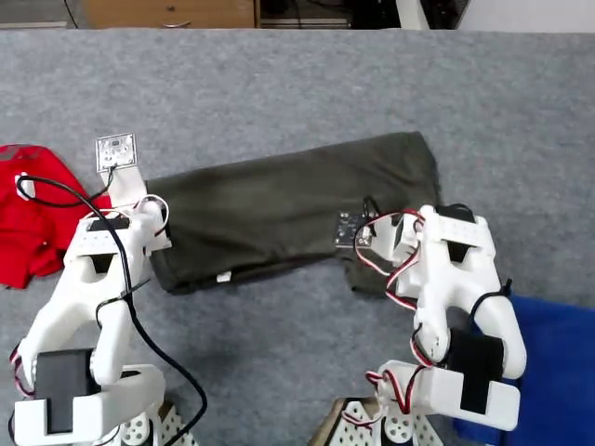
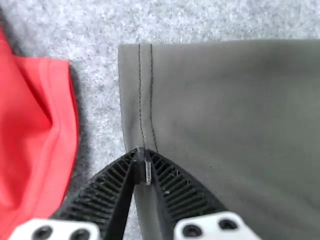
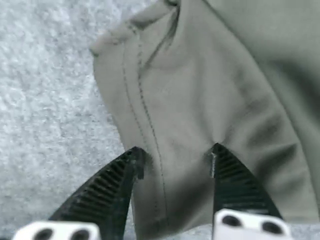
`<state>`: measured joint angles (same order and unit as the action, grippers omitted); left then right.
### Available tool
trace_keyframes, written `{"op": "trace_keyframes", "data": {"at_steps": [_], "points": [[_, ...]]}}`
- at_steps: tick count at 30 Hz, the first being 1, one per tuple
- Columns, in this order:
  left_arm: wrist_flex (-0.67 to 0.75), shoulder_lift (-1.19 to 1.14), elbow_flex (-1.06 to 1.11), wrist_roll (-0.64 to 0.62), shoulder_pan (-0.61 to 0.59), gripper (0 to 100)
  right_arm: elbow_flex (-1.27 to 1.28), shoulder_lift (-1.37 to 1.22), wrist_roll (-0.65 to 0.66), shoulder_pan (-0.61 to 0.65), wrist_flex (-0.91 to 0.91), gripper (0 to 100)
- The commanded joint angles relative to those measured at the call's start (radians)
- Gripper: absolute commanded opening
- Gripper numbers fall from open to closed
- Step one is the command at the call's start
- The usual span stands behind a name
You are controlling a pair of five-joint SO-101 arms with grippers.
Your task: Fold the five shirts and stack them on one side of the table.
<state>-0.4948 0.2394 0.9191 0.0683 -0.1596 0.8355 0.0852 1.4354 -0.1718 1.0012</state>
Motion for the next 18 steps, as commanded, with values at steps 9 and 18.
{"op": "trace_keyframes", "data": {"at_steps": [9, 18], "points": [[-0.043, -0.001, -0.049, 0.002, -0.009, 2, -0.036, -0.051, 0.012, 0.008, -0.031, 7.4], [-0.043, -0.001, -0.049, 0.002, -0.008, 2, -0.13, -0.093, -0.046, 0.012, -0.006, 0.4]]}}
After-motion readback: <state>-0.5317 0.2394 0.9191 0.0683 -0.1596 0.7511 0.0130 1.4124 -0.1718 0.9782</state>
